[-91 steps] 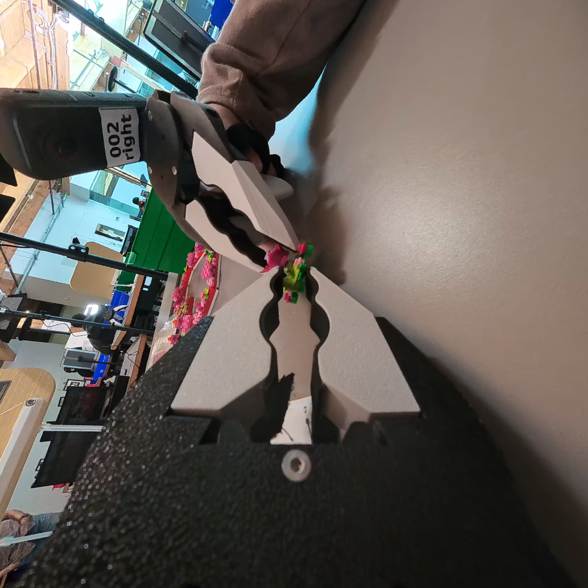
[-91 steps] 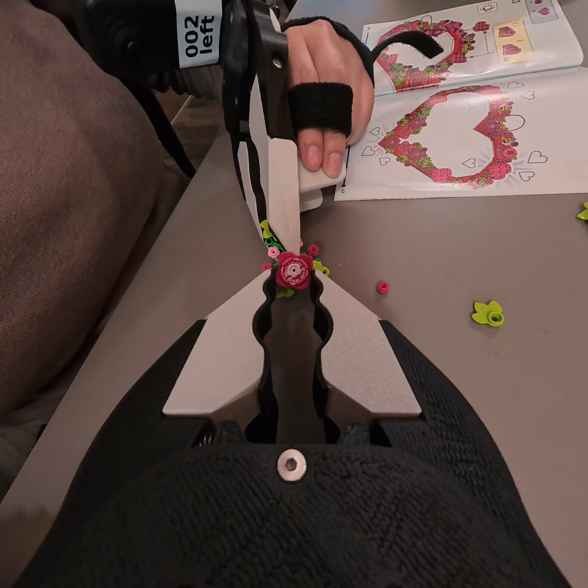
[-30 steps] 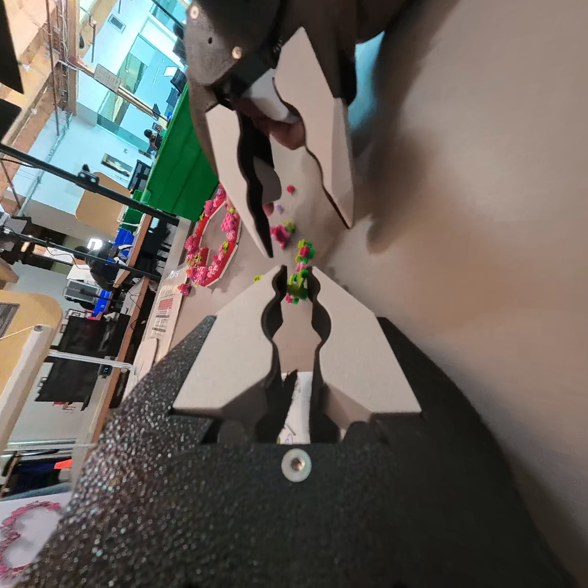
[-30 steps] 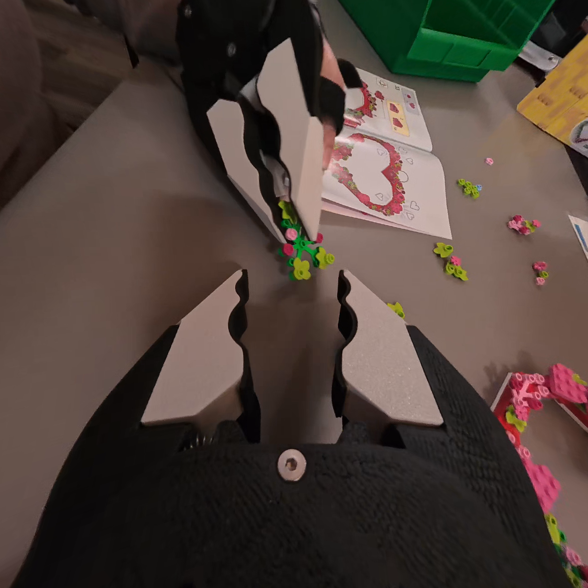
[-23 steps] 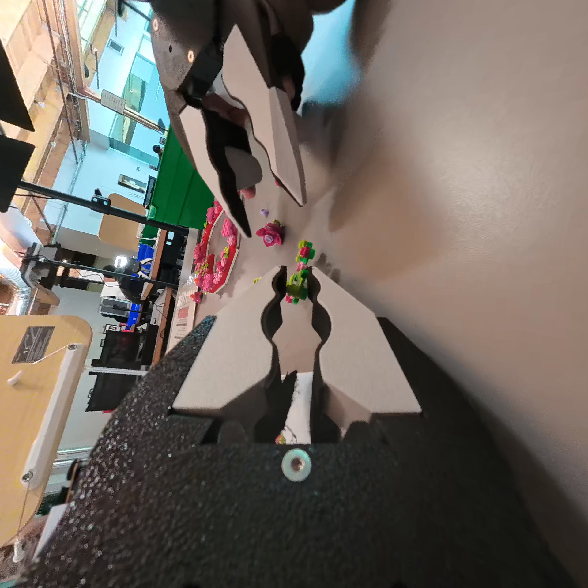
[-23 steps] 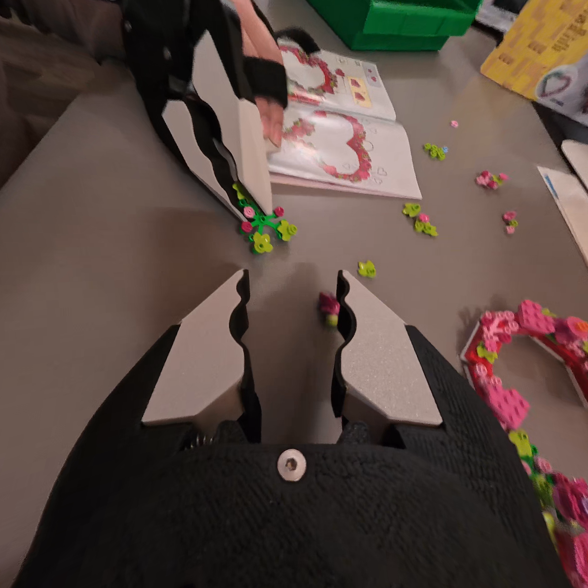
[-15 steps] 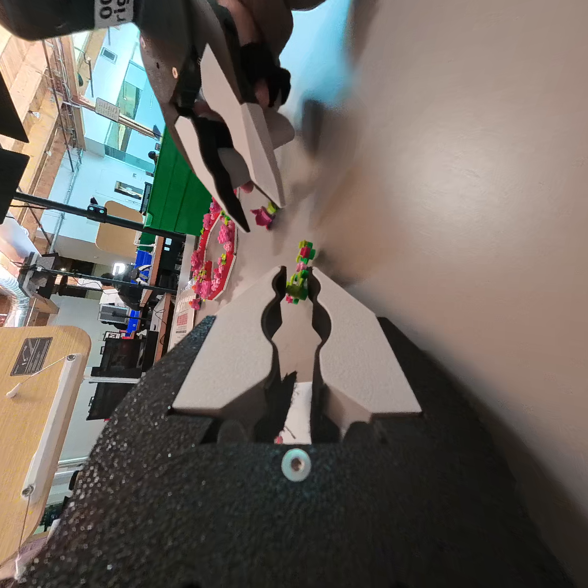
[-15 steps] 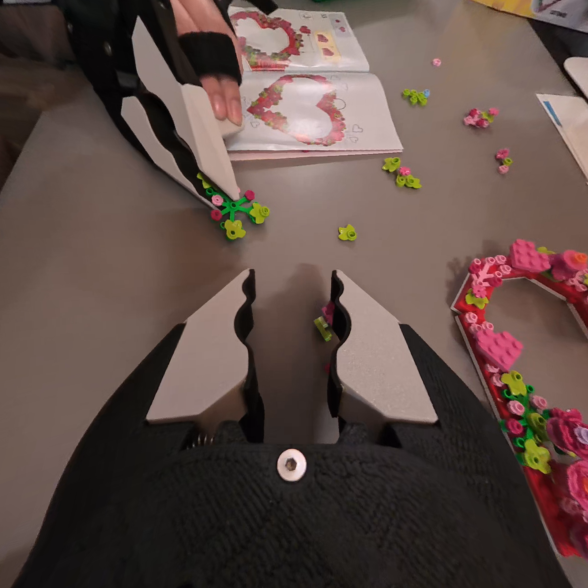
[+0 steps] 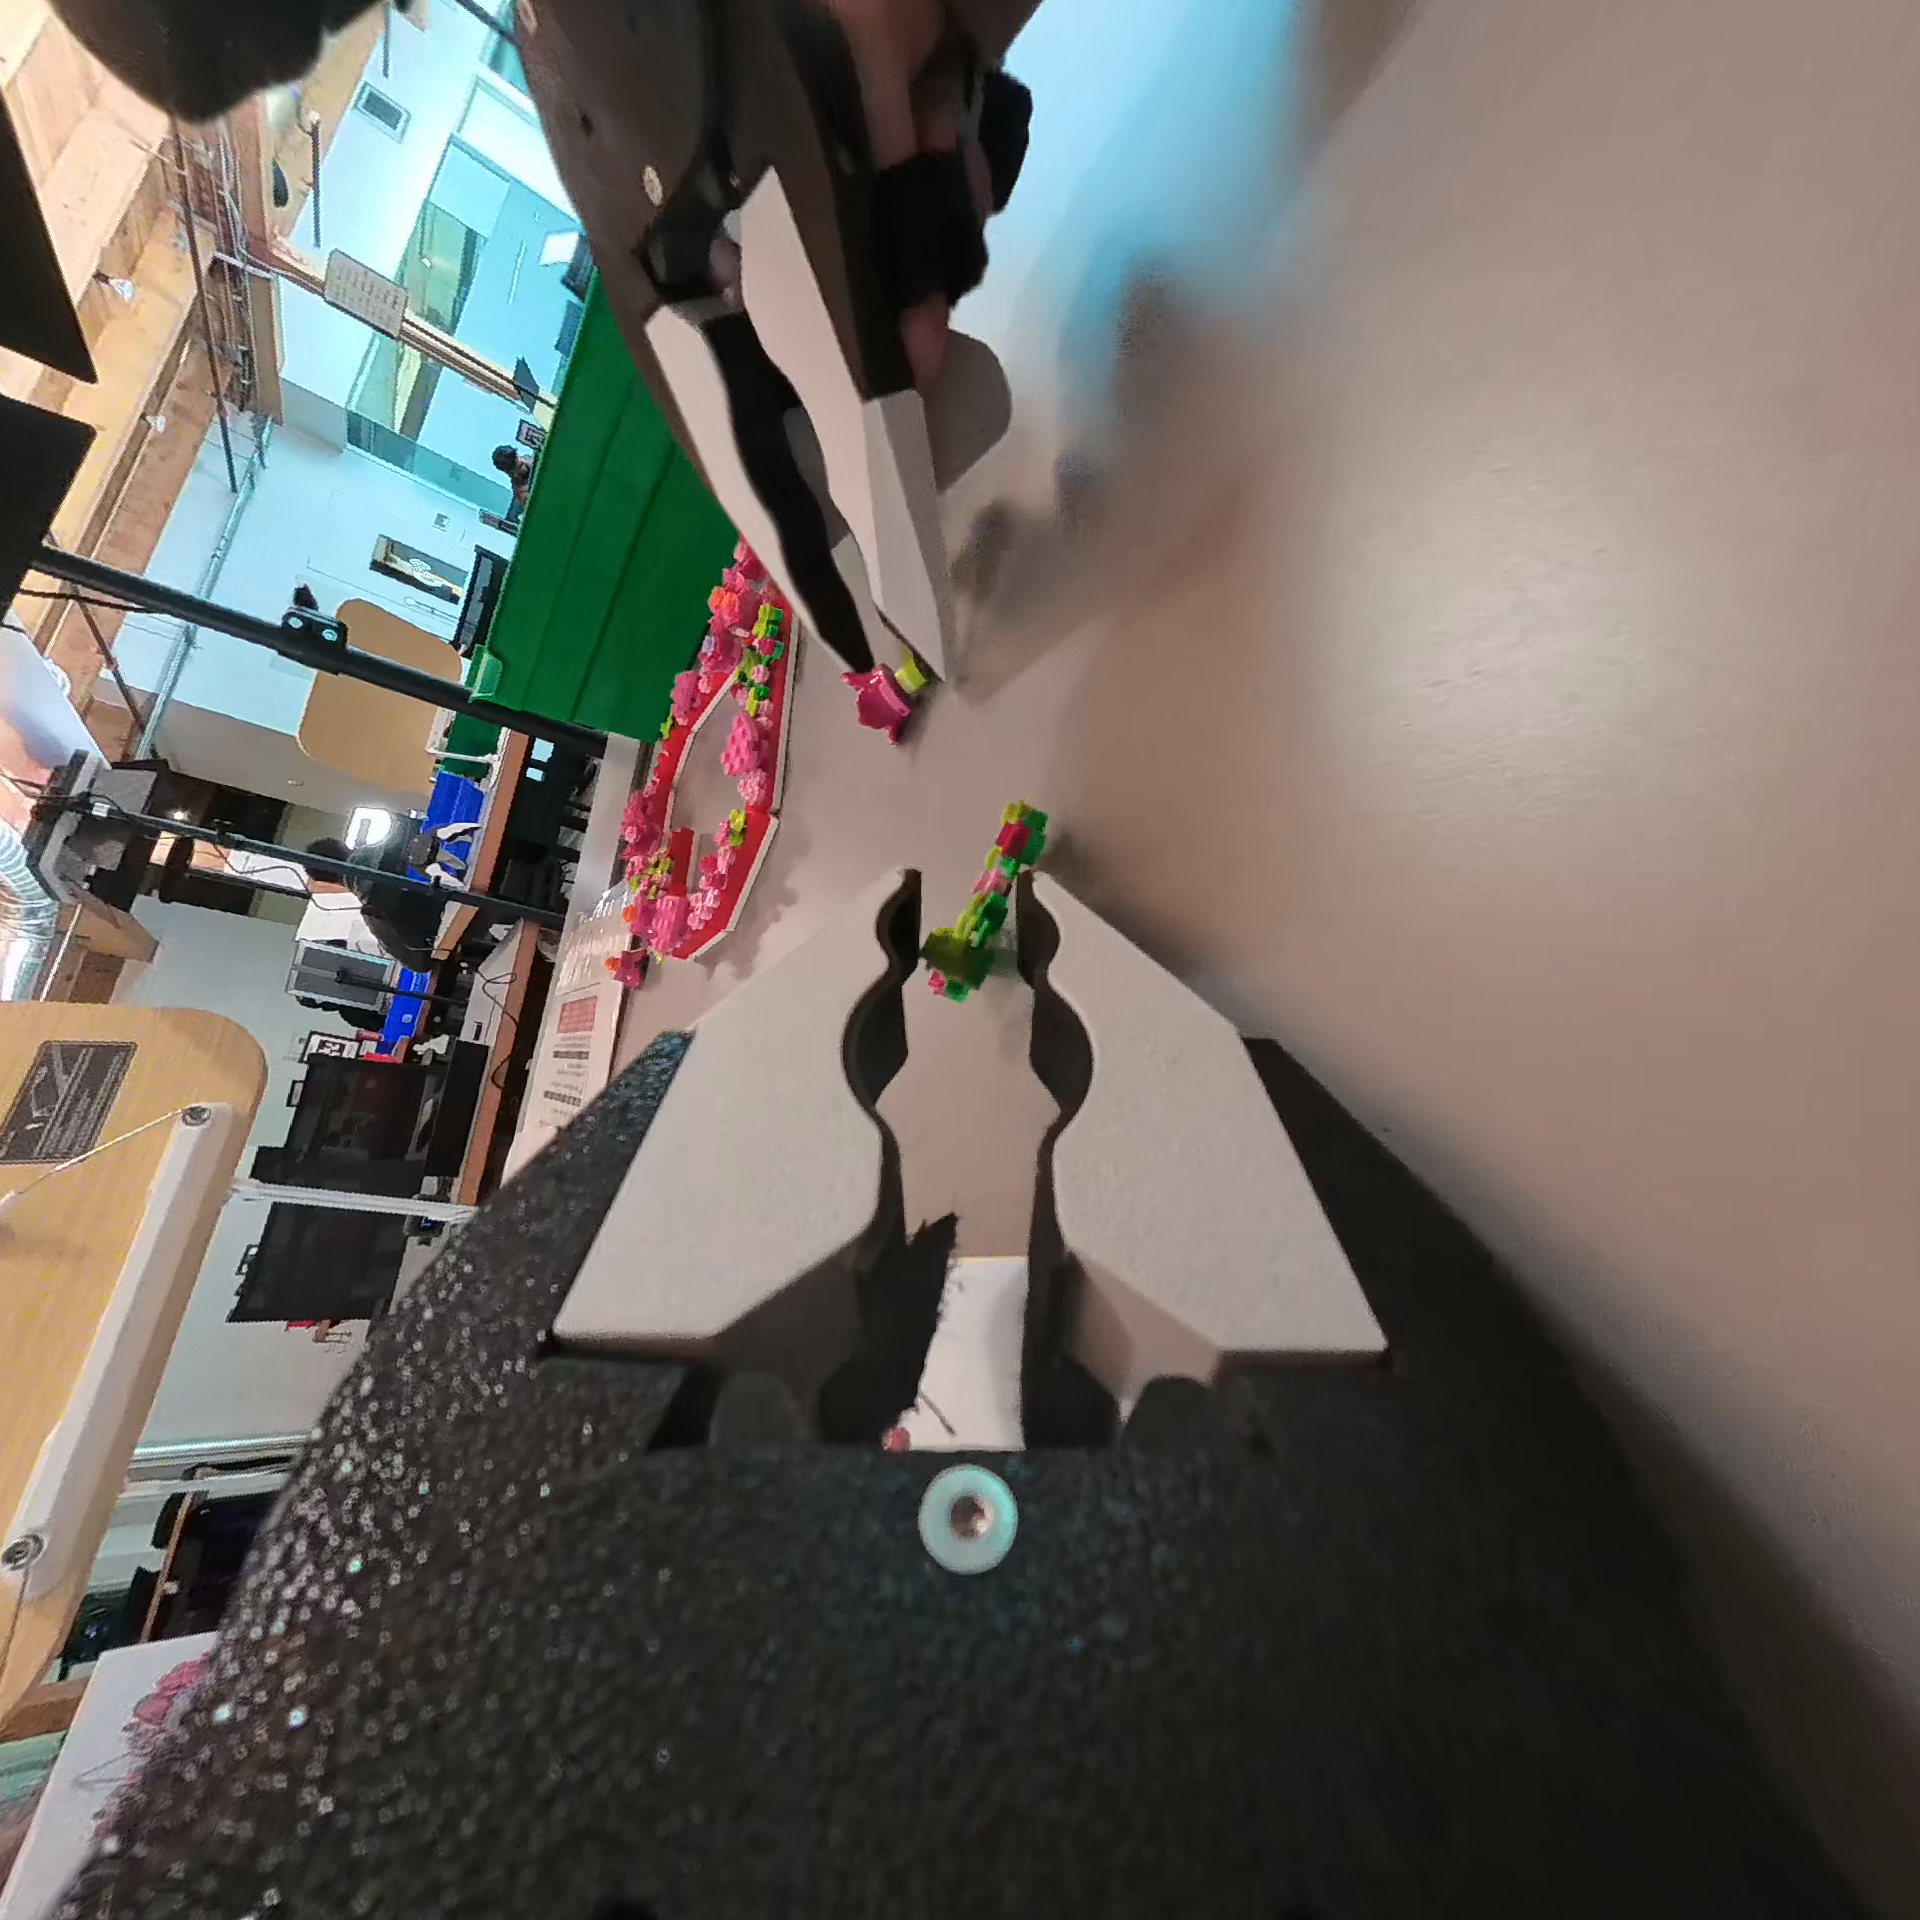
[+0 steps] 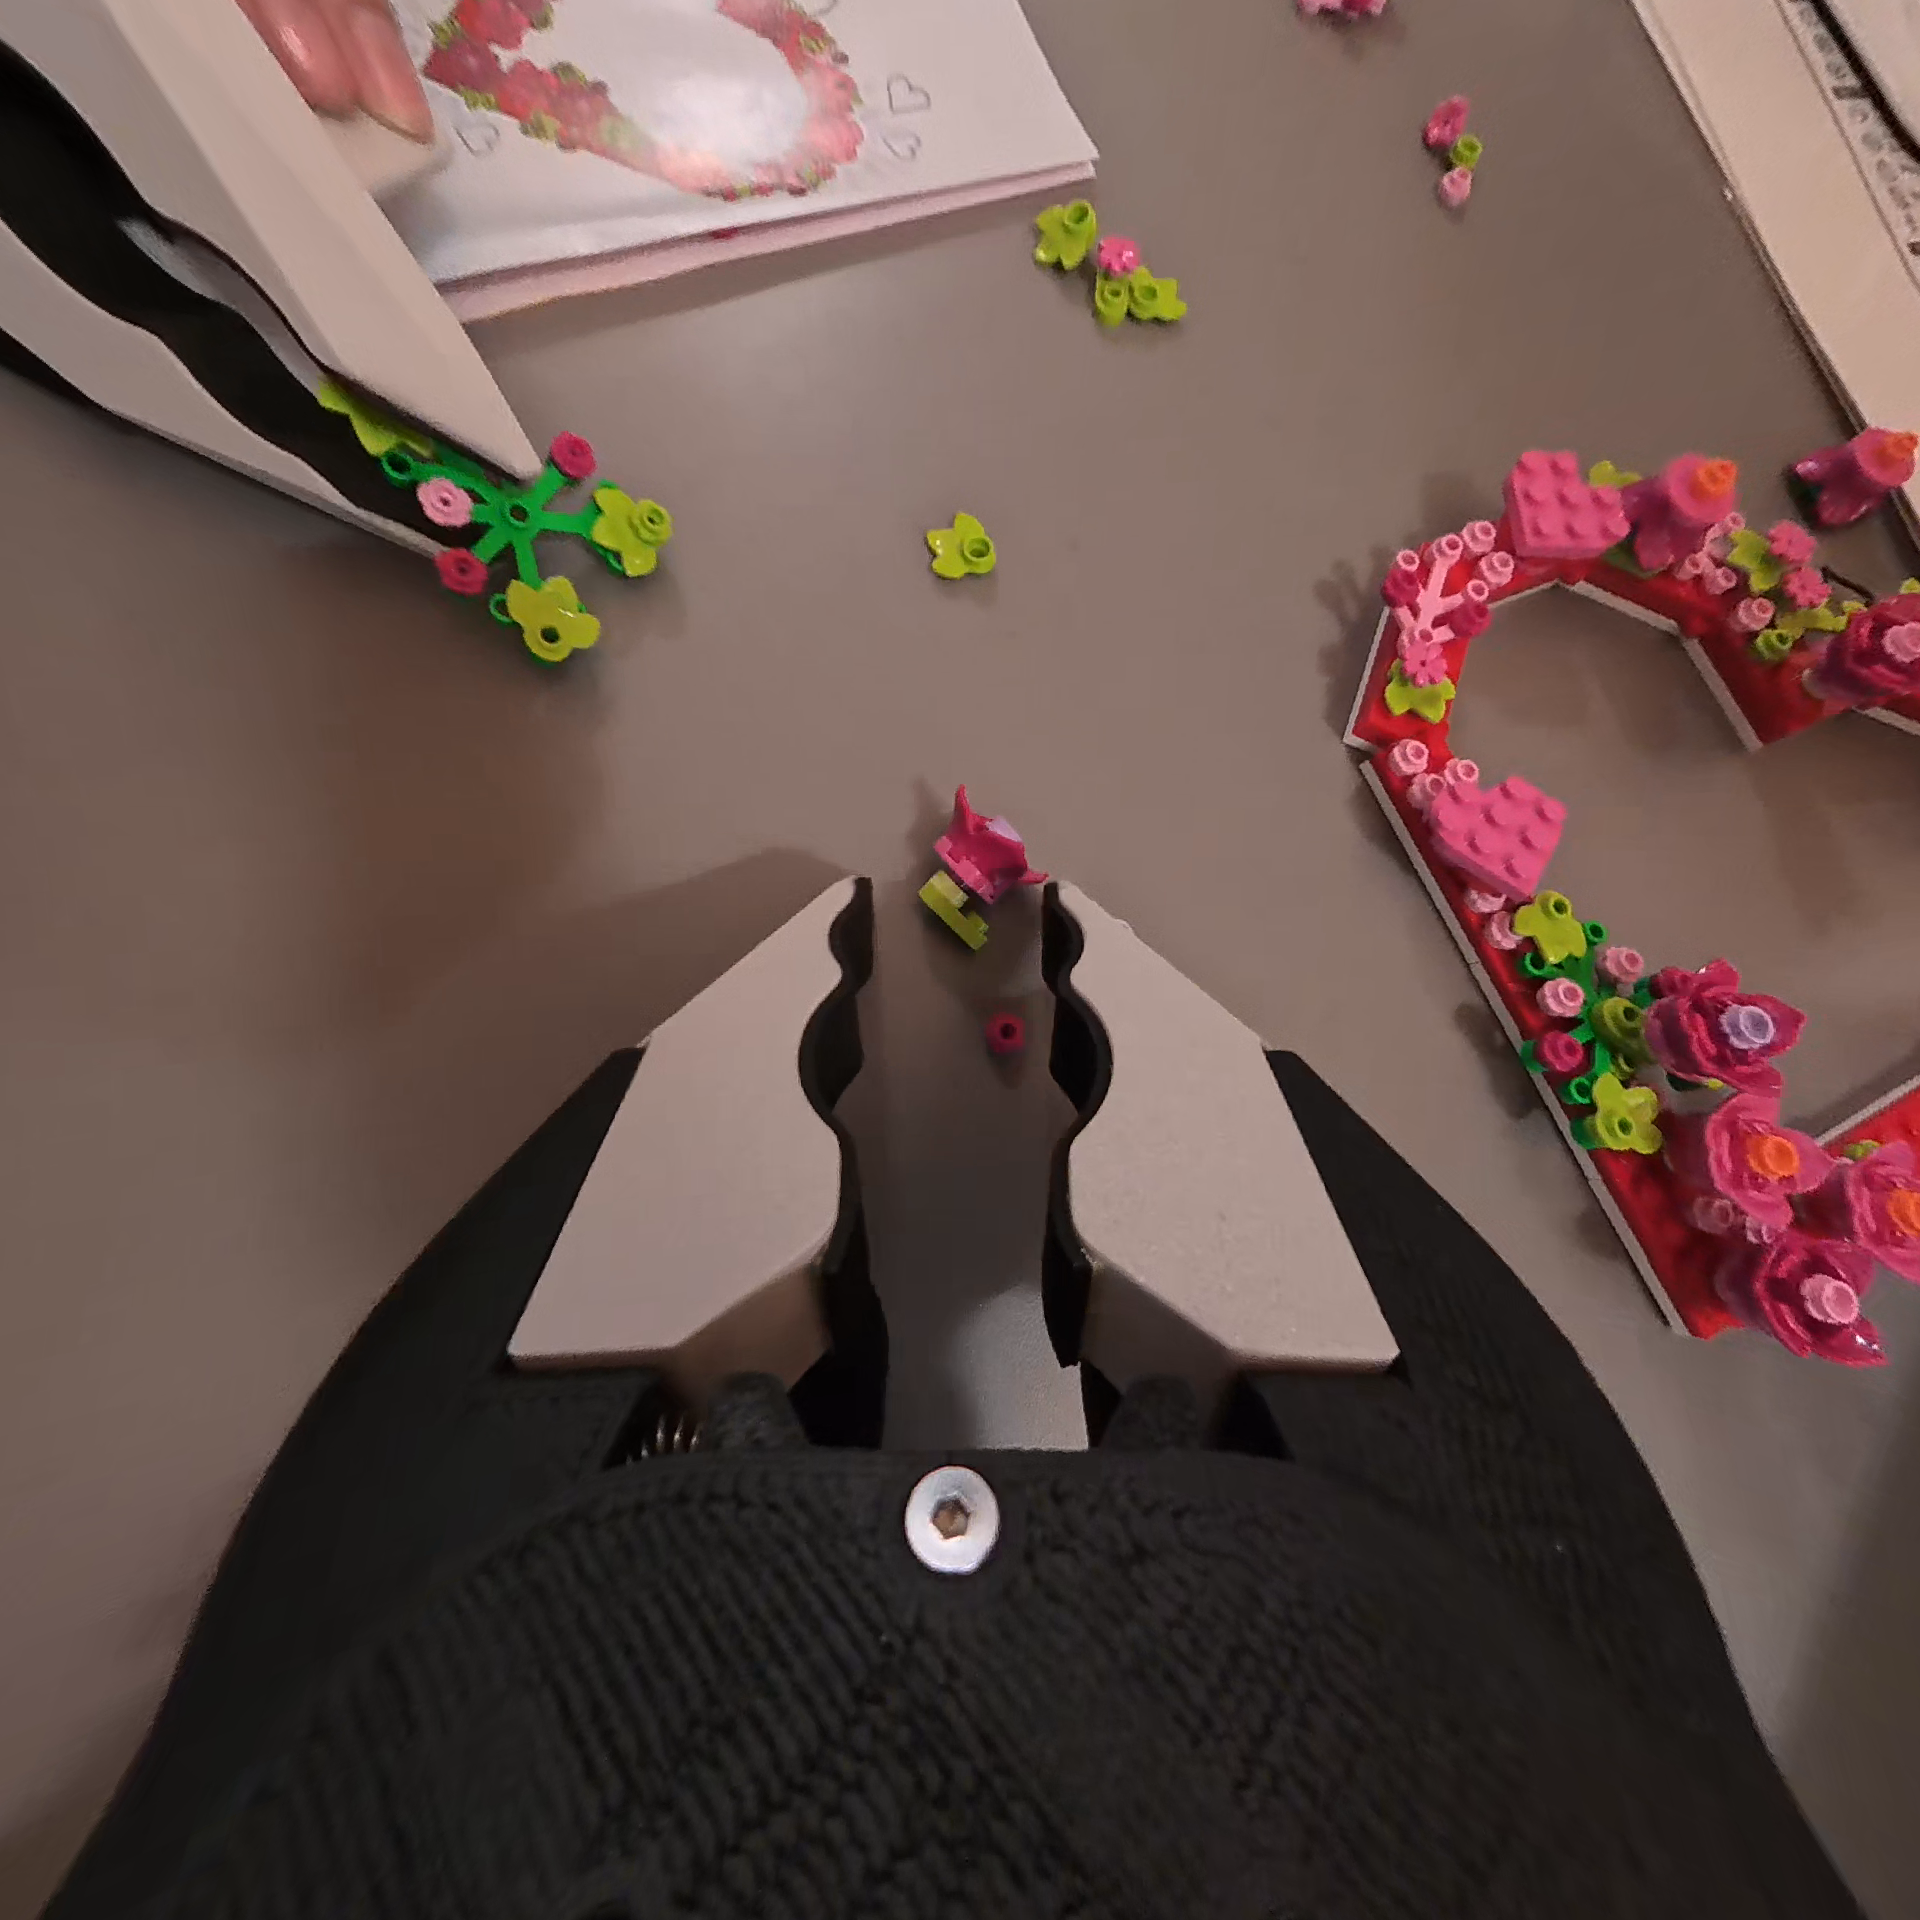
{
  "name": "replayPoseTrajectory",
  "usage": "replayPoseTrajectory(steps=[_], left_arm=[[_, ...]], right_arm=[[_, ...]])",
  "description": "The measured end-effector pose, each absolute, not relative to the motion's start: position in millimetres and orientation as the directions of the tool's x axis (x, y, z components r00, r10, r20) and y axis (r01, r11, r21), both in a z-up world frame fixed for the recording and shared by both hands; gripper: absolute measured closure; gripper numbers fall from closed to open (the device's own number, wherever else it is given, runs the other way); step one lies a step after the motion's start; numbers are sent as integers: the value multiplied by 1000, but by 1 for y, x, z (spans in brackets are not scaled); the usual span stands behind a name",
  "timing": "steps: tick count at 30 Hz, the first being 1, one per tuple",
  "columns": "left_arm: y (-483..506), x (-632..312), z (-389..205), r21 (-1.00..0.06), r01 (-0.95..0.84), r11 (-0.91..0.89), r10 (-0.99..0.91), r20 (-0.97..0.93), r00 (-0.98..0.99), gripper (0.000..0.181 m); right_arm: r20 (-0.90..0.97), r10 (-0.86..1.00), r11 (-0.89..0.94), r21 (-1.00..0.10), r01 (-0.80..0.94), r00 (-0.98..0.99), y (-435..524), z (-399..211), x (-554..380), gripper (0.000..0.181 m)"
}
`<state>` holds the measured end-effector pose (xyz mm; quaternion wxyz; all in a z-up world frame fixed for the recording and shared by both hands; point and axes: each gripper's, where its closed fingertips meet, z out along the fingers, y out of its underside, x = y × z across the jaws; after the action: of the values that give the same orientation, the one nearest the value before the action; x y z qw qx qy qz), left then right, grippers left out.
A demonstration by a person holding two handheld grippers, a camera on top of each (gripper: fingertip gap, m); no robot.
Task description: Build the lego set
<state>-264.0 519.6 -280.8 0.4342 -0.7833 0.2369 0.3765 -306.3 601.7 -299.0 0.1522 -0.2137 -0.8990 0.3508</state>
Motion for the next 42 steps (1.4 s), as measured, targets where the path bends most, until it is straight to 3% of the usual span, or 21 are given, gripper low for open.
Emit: replayPoseTrajectory(steps=[1,3,7,12,16,18,23,28,36,42], left_arm=[[519,-264,-281,-503,-697,-511,-42,-796,604,165],[520,-264,-280,-501,-697,-513,-40,-797,602,164],[519,-265,-279,-515,-686,-515,-26,-790,612,161],[518,-264,-274,-584,-647,-491,-7,-740,673,148],[515,-260,-269,-691,-561,-457,1,-631,776,124],[514,-263,-259,-746,-506,-432,47,-580,814,122],[532,-244,-200,-895,-389,-219,189,-430,883,136],[545,-239,-179,-823,-535,-191,293,-568,769,152],[555,-228,-157,-787,-607,-107,360,-600,714,176],[556,-224,-146,-777,-626,-63,409,-592,694,170]], right_arm=[[127,489,662,-699,272,-863,601,-300,-307,155],[138,492,662,-701,266,-860,602,-300,-309,168],[115,467,615,-755,229,-877,595,-292,-307,169],[-85,373,334,-917,219,-924,565,-253,-292,169],[-210,215,103,-966,236,-954,547,-222,-274,169],[-250,118,-8,-968,250,-961,542,-207,-264,169],[-294,-64,-194,-934,301,-954,540,-177,-245,169],[-361,-216,-300,-860,413,-907,544,-158,-234,170],[-419,-422,-391,-716,579,-804,550,-136,-224,170],[-427,-476,-406,-668,623,-769,552,-132,-224,170]])
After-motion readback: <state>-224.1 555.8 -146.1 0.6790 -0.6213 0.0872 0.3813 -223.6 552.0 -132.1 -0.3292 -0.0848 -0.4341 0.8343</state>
